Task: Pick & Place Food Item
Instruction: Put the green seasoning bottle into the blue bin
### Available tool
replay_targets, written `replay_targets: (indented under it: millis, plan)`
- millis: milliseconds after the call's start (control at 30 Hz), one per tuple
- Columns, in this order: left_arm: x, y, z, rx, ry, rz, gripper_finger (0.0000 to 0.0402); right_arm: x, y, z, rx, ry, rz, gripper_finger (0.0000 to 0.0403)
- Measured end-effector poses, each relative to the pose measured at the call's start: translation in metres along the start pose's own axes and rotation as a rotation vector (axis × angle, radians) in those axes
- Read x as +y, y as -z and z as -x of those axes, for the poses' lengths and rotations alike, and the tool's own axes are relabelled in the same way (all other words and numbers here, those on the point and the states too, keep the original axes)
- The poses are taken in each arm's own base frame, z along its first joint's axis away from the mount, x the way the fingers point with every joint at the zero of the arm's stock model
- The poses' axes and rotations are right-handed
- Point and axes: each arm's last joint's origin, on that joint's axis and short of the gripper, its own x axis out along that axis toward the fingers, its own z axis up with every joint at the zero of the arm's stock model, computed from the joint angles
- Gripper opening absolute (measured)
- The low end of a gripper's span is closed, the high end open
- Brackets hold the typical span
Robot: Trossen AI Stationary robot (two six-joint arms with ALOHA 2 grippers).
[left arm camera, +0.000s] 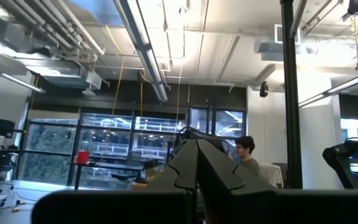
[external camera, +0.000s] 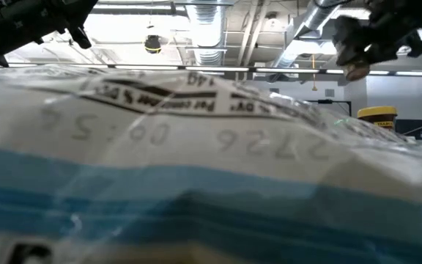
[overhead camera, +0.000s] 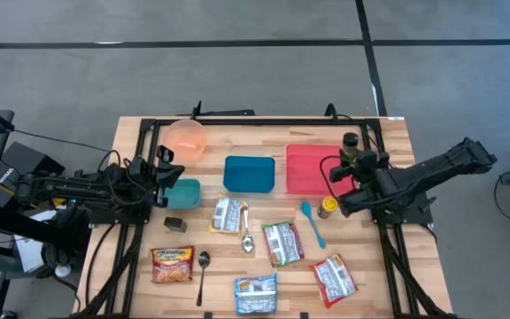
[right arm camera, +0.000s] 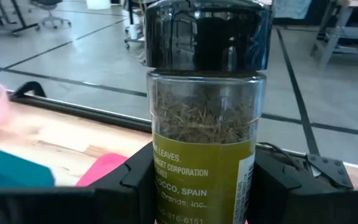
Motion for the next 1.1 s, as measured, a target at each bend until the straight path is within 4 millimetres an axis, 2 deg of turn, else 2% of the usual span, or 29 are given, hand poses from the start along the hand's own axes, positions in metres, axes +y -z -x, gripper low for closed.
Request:
replay_targets:
  millis: [233, 433, 600, 800, 933, 1100]
  plan:
    - [0.000, 0.002, 0.000, 0.022, -0.002, 0.029, 0.0000, 0.009, 0.014, -0.020, 0.055, 0.032, 0.038, 0.0167]
    - [0.000, 0.004, -0.001, 0.038, -0.003, 0.031, 0.0000, 0.027, 0.011, -0.036, 0.108, -0.032, 0.103, 0.0166]
    - [0.000, 0.006, -0.001, 0.047, -0.003, 0.031, 0.0000, 0.047, -0.005, -0.049, 0.128, -0.242, 0.154, 0.0166]
    - [0.000, 0.007, -0.001, 0.054, -0.003, 0.031, 0.0000, 0.063, -0.024, -0.064, 0.094, -0.538, 0.130, 0.0166]
    - [0.001, 0.011, -0.002, 0.083, -0.006, 0.031, 0.0000, 0.078, -0.023, -0.078, 0.083, -0.696, 0.136, 0.0166]
    - [0.001, 0.017, -0.013, 0.159, -0.015, 0.047, 0.0000, 0.100, -0.008, -0.102, 0.112, -0.813, 0.161, 0.0166]
